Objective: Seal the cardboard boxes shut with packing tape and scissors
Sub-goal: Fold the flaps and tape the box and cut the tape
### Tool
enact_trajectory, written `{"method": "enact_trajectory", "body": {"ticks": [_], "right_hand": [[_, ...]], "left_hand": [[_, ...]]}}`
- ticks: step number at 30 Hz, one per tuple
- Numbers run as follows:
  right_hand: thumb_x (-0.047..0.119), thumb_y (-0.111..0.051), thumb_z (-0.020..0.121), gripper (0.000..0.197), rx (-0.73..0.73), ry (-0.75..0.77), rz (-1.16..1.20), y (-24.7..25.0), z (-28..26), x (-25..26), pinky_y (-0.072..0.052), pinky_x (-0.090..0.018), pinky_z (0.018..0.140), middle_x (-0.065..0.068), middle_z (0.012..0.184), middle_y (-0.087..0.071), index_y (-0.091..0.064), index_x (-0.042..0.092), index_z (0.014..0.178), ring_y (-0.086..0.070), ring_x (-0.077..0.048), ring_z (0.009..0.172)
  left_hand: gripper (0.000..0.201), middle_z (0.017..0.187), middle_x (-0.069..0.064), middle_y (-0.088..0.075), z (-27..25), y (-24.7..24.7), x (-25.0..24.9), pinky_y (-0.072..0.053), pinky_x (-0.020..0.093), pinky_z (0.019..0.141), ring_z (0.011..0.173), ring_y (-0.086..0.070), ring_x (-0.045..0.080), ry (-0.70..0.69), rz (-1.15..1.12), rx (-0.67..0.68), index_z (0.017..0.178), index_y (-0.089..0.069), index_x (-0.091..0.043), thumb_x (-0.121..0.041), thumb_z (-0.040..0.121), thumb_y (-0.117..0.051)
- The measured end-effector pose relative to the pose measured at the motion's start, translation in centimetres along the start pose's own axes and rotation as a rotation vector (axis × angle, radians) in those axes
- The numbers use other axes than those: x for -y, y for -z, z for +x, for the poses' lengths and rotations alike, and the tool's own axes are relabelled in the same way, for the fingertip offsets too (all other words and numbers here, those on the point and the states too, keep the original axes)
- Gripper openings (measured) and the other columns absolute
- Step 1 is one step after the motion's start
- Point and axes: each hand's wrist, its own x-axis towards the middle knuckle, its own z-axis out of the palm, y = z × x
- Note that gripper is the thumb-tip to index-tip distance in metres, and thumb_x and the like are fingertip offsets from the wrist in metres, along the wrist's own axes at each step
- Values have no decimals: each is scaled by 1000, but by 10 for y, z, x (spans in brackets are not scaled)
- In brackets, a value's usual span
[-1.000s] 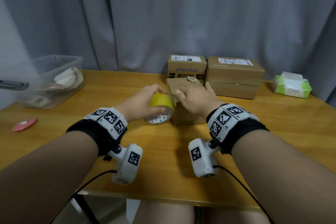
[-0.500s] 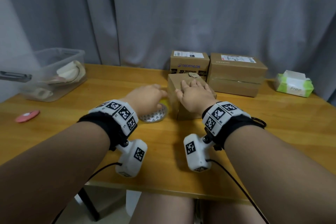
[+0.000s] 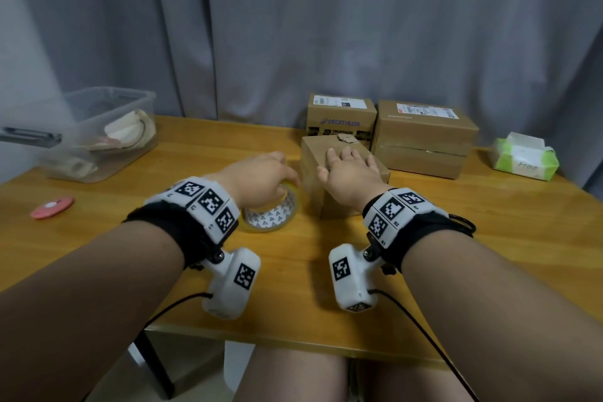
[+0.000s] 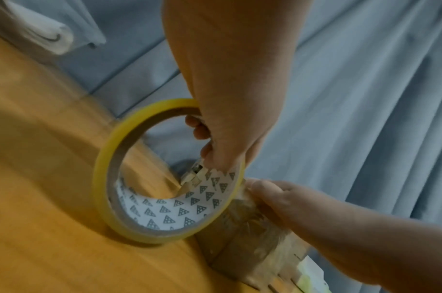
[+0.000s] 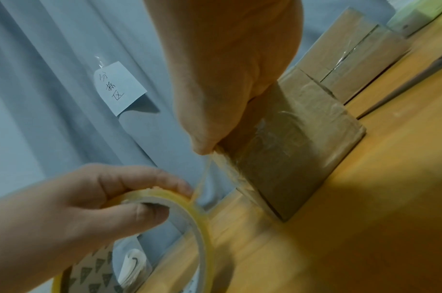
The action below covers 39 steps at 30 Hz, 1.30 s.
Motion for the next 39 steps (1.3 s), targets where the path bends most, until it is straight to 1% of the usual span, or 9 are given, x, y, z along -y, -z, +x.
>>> {"method": "enact_trajectory", "body": {"ticks": [7,11,18,23,26,29,32,36,39], "right_hand": [[26,-32,101,61,-70,-105,-47,-14,-7,22,4,-55,117,-21,159,-5,-5,7,153,-4,-35,147],[25,-43,98,69,-110,-87,-34,-17,-5,18,1,-52,118,-18,159,-7,-5,8,153,-6,-33,147],[36,-21,103,56,-169,13,27,-18,-2,3,-2,-46,120,-13,160,-12,-12,11,153,-9,-29,147],[42,-15,104,56,-10,152,151,1,2,-23,5,-46,117,-3,162,-4,-9,18,154,-2,-21,148],[32,-25,104,49,-195,66,389,11,-10,-50,-12,-47,118,-6,155,-29,-27,13,150,-23,-25,144],[12,-37,98,28,-188,-181,378,15,-28,-88,-46,-40,91,-16,117,-58,-51,0,119,-54,-35,109],[9,-37,100,25,90,-298,150,11,-51,-112,-41,-29,60,-7,73,-48,-48,4,78,-49,-21,67],[6,-39,99,20,238,-296,-22,-9,-58,-137,-39,-25,59,-4,76,-47,-54,5,86,-48,-17,67],[7,-45,96,21,135,-250,-4,-20,-60,-146,-46,-30,68,-7,95,-61,-62,8,109,-58,-23,83]], "left_hand": [[49,109,-1,-39,-6,-15,-5,-44,34,92,107,-50,21,1,-145,-55,136,-48,-25,-37,89,-55],[54,122,3,-44,-7,-19,-6,-43,27,82,96,-49,15,19,-206,-124,139,-41,-23,-50,93,-46],[44,121,6,-55,-2,-22,-14,-38,25,87,106,-50,15,20,-269,-192,132,-52,-20,-44,97,-39],[45,123,7,-56,13,-25,-25,-46,32,90,109,-54,20,74,-280,-158,129,-54,-18,-46,95,-44],[48,125,6,-58,18,-20,-29,-49,32,88,108,-56,20,96,-289,-115,128,-54,-16,-48,93,-46],[48,124,6,-60,18,-14,-33,-50,31,86,107,-58,20,141,-315,-91,128,-54,-15,-47,93,-49],[47,121,6,-62,19,-15,-42,-51,31,81,100,-61,18,193,-361,-108,127,-54,-14,-47,92,-51],[48,127,6,-59,25,-17,-53,-44,26,83,110,-56,20,198,-374,-120,128,-54,-13,-45,93,-51],[45,122,5,-62,24,-20,-59,-43,25,75,101,-58,18,201,-331,-149,126,-55,-15,-45,94,-49]]}}
